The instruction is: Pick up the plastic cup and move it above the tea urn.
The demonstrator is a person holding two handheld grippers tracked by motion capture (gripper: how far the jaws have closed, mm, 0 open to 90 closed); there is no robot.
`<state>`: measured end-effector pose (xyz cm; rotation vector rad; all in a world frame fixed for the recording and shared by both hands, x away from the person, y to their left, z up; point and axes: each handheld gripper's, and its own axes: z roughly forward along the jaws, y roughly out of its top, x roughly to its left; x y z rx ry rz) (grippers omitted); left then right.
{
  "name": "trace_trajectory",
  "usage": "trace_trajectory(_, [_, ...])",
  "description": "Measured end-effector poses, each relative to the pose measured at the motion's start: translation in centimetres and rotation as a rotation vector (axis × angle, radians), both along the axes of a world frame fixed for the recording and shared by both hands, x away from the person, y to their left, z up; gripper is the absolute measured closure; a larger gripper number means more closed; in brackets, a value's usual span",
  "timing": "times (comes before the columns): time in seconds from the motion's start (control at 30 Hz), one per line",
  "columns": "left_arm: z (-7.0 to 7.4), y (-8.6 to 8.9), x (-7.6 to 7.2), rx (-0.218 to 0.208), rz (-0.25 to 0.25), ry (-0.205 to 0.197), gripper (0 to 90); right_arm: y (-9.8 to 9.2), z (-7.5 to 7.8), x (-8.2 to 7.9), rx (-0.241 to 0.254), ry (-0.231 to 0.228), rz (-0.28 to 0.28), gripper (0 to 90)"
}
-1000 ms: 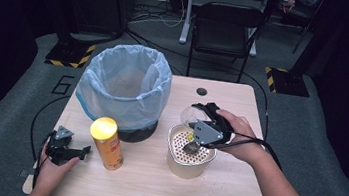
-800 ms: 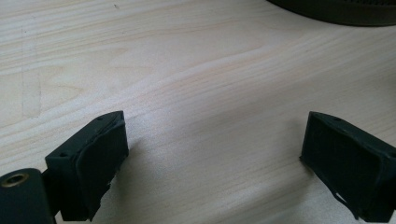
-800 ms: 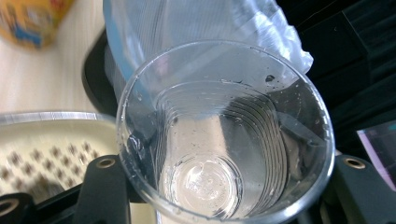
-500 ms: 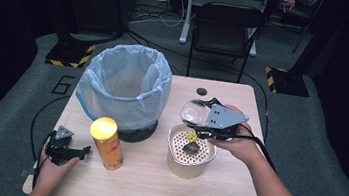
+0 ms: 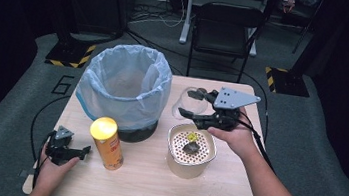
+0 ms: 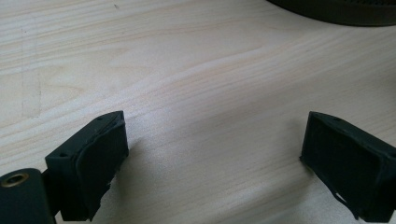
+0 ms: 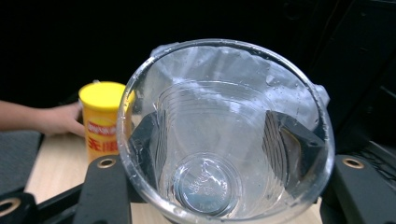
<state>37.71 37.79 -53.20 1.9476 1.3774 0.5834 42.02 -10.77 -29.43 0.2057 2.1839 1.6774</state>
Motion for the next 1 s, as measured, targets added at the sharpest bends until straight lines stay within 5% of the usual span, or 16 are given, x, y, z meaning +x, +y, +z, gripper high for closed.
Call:
trace_trajectory(0.57, [0.0, 0.0, 0.0, 0.007, 0.004, -0.005, 6.9, 1.0, 3.6, -0.5, 0.012, 0.026, -0.057, 40.4])
trace_trajectory(1.0, [0.0, 0.0, 0.0, 0.006, 0.004, -0.005, 6.9, 3.4, 5.2, 1.6, -0.009, 0.079, -0.116, 40.8])
